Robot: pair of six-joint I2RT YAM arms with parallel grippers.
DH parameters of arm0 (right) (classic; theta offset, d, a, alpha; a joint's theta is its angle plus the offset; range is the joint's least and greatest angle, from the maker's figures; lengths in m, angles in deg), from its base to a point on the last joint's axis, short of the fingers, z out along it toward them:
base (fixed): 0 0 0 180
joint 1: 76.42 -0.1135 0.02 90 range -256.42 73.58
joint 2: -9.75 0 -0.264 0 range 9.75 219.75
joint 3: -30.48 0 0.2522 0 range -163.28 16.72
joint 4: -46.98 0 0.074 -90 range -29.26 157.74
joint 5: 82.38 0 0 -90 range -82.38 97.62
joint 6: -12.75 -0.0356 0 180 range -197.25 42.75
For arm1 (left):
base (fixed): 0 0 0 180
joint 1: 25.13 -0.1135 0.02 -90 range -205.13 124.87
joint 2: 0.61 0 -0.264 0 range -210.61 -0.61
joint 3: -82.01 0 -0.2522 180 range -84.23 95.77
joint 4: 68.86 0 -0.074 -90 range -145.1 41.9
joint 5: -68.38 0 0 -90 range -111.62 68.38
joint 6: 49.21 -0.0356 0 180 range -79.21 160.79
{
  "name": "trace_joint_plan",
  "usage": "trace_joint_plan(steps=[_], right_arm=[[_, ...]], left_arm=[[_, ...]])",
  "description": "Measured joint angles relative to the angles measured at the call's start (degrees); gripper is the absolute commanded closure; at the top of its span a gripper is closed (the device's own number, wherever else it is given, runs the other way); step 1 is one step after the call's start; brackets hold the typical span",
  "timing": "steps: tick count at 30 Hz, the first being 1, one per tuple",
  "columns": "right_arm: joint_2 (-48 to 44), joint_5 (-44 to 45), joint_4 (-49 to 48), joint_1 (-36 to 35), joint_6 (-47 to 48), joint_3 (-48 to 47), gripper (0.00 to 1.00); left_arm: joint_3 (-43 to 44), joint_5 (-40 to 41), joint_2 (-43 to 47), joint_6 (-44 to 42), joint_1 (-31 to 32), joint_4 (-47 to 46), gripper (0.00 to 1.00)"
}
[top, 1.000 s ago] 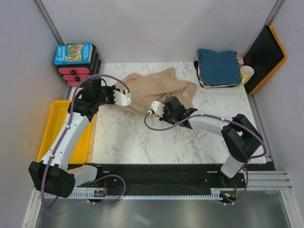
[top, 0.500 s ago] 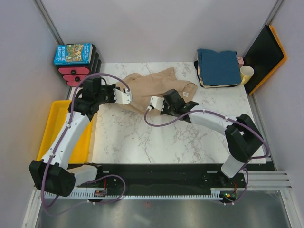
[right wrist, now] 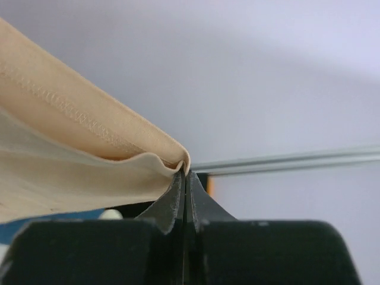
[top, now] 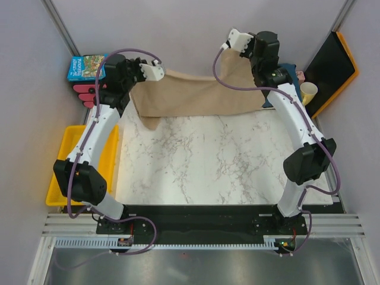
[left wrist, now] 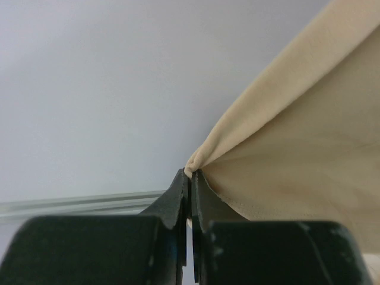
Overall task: Fold and stack the t-shirts
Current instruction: Flatten out the tshirt
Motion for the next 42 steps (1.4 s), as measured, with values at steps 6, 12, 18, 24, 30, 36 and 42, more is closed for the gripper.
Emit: trace_joint_plan(steps=[6,12,18,24,30,36,42], right_arm=[[0.57,0.92,-7.13,1.90,7.54,-6.58,1.00],[-2.67,-0.90,-9.60,1.77,9.29,-5.18,1.00],[-14.73,-4.70,-9.53,1.90,7.82,0.17,1.00],[-25.83,-11.61,-8.37,2.08,6.08,-2.08,1.00],[-27.85,-18.36,-6.97,2.08,5.44,-9.94,1.00],[-21.18,-20.65,-7.21,2.19,6.64,-14.95,1.00],[-9.33,-22.53,-5.55,3.85,8.02,-15.10,1.00]], left_arm=[[14.47,2.73,-6.93,0.26,-0.68,-10.60,0.98],[16.59,-0.26,-4.07,-1.09,-0.79,-14.84,0.98],[8.76,-7.17,11.41,-2.05,-0.92,-10.08,0.98],[7.69,-11.52,25.42,-2.75,-0.90,-7.37,0.98],[9.64,-13.09,29.46,-4.28,-0.92,-7.85,0.98],[12.74,-13.64,23.58,-5.66,-1.60,-3.19,0.98],[12.07,-15.74,12.28,-8.61,-5.77,2.03,0.98]])
